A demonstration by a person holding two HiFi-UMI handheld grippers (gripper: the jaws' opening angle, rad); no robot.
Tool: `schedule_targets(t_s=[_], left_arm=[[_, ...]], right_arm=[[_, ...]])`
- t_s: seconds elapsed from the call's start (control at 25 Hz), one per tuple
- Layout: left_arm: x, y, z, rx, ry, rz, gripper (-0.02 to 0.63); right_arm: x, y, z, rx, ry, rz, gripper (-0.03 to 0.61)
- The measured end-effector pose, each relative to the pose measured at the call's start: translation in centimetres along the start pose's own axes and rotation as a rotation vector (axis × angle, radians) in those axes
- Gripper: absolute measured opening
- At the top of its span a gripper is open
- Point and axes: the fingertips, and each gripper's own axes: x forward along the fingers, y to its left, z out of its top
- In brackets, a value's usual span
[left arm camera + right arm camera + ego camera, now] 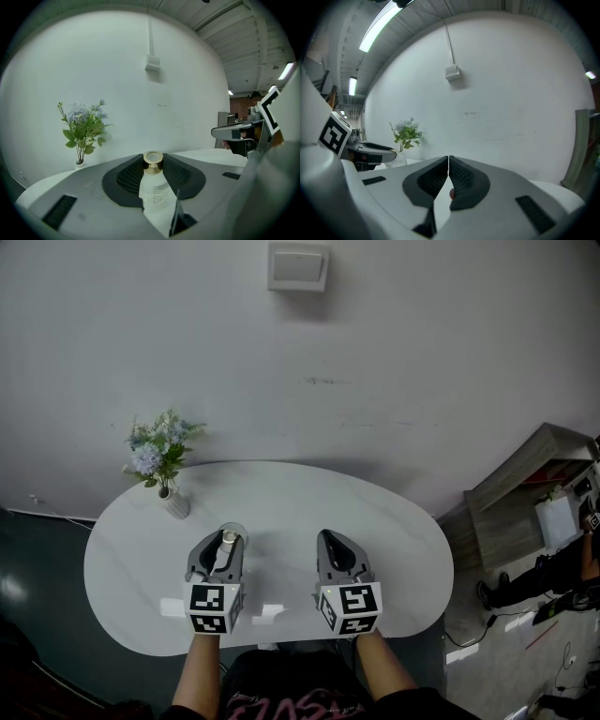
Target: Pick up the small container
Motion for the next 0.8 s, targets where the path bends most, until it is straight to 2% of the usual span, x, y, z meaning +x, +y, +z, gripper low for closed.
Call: schedule_targets(t_s=[0.8], left_arm=[[-2.0,0.8,3.9,0.033,-0.078,-0.027,0.129]], right_arm=[[-1.5,1.4,3.4,-0.041,-0.078,-0.019,0.067]])
